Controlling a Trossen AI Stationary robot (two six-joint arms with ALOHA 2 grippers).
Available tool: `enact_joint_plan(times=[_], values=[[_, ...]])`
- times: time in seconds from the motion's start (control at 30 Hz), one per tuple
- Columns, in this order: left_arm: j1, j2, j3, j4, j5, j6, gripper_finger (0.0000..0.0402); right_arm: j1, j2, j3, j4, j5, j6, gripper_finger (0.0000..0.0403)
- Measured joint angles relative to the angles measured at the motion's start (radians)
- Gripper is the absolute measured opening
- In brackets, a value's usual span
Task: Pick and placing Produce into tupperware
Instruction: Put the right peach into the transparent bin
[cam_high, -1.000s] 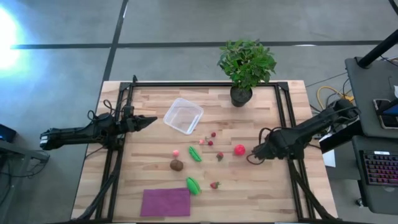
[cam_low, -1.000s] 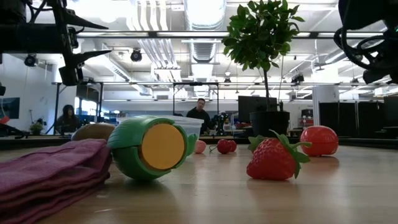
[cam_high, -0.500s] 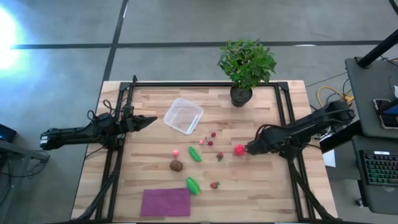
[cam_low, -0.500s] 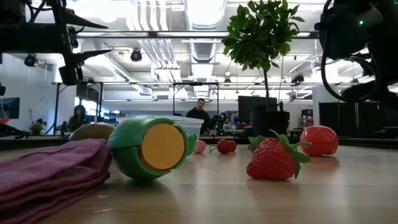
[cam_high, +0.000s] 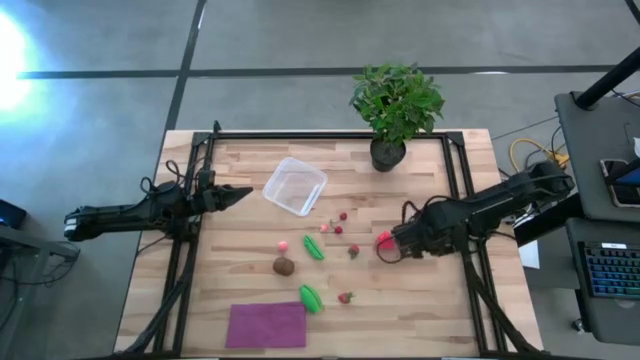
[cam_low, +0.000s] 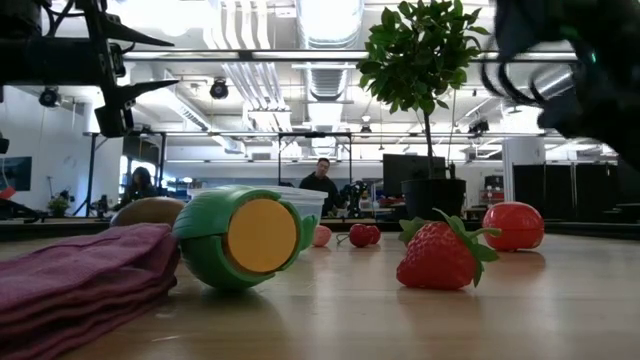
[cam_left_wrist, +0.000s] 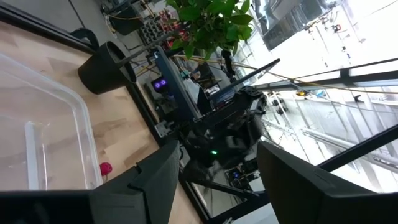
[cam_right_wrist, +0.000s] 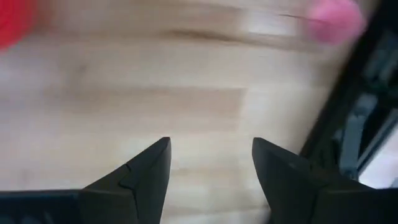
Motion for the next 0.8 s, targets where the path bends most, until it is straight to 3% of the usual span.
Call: enact_joint_plan(times=[0.2,0.33,0.47,0.63,0.8], values=[[0.0,0.002,0.0,0.0,-0.018,0.001,0.0201,-0.031,0.03,0.128,-0.17,-0.053,-0.438,0.0219],[0.0,0.004,0.0,0.0,-0.022,0.001,0.0201,-0.055,0.092,0.192,-0.311,-0.14,-0.713,0.0219],[0.0,0.004,0.0,0.001,-0.022,0.001,0.0201,-0.068,0.186,0.227,-0.44,-0.15,-1.004,0.0219],[0.0,0.004,0.0,0.002,-0.022,-0.001,0.0201,-0.081,0.282,0.228,-0.437,-0.149,-1.163,0.0219],[0.0,0.002,0.0,0.001,-0.022,-0.004,0.0201,-0.087,0.371,0.186,-0.425,-0.088,-1.205,0.0219]])
